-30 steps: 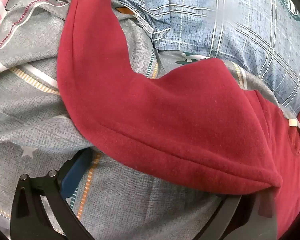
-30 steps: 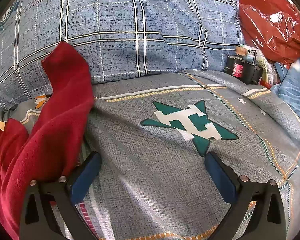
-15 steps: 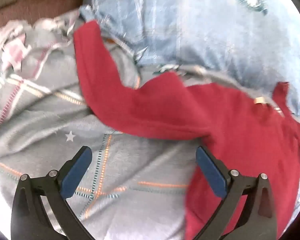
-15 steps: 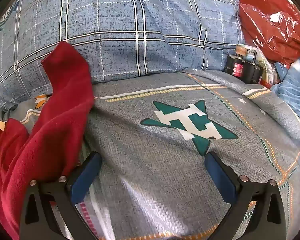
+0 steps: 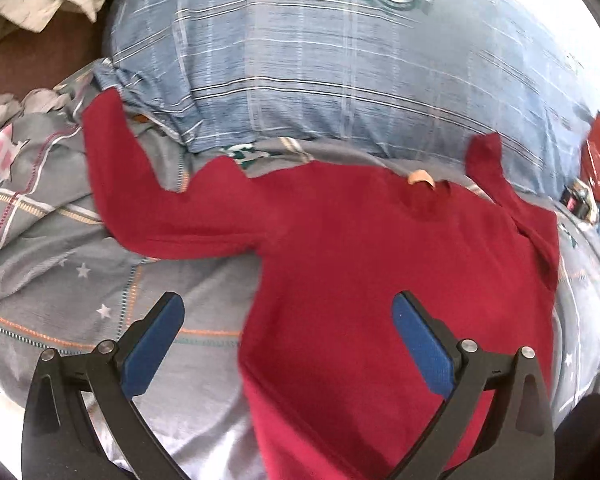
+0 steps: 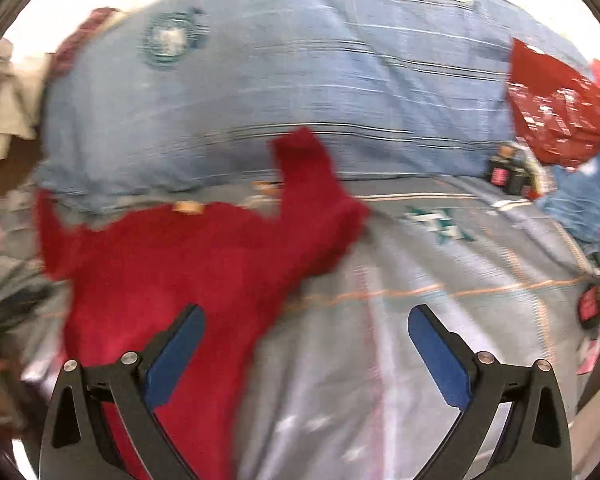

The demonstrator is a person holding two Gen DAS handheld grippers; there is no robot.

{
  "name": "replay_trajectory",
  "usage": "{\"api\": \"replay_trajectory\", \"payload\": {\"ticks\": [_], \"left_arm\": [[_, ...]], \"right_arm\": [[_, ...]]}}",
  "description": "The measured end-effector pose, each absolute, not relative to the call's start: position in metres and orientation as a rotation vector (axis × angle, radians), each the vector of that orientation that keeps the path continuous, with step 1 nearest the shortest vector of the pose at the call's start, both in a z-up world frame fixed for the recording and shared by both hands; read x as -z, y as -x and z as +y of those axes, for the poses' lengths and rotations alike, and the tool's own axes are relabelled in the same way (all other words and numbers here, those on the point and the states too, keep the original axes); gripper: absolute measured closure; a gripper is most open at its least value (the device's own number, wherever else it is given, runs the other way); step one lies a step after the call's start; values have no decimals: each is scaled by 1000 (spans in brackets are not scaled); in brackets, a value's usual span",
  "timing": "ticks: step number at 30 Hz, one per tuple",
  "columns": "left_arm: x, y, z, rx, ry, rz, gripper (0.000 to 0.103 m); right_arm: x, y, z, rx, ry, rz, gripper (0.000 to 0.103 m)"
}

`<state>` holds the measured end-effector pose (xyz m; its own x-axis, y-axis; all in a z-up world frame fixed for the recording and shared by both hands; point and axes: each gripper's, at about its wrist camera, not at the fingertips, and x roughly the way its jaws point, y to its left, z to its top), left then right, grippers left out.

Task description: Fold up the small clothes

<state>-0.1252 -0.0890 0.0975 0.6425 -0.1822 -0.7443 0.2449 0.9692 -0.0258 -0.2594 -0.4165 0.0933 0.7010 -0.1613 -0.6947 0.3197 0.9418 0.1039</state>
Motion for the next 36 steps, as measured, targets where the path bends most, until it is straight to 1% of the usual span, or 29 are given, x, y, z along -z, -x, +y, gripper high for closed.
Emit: {"api": "replay_trajectory", "payload": {"ticks": [4,13,21,36], "left_arm": [[-97,132,-98,236,-88,820,0],[-104,135,-99,223,-91,804,0],[-99,126,-98,217,-64,817,0],[-85,110,-104,207,-77,842,0]], "right_arm": [[-104,261,-382,243,-217,703,1],[-83,213,-336,249,-197,711,1],[-69,175,-306,257,-162,721,1],[-42,143,-302,273,-164,778,1]]}}
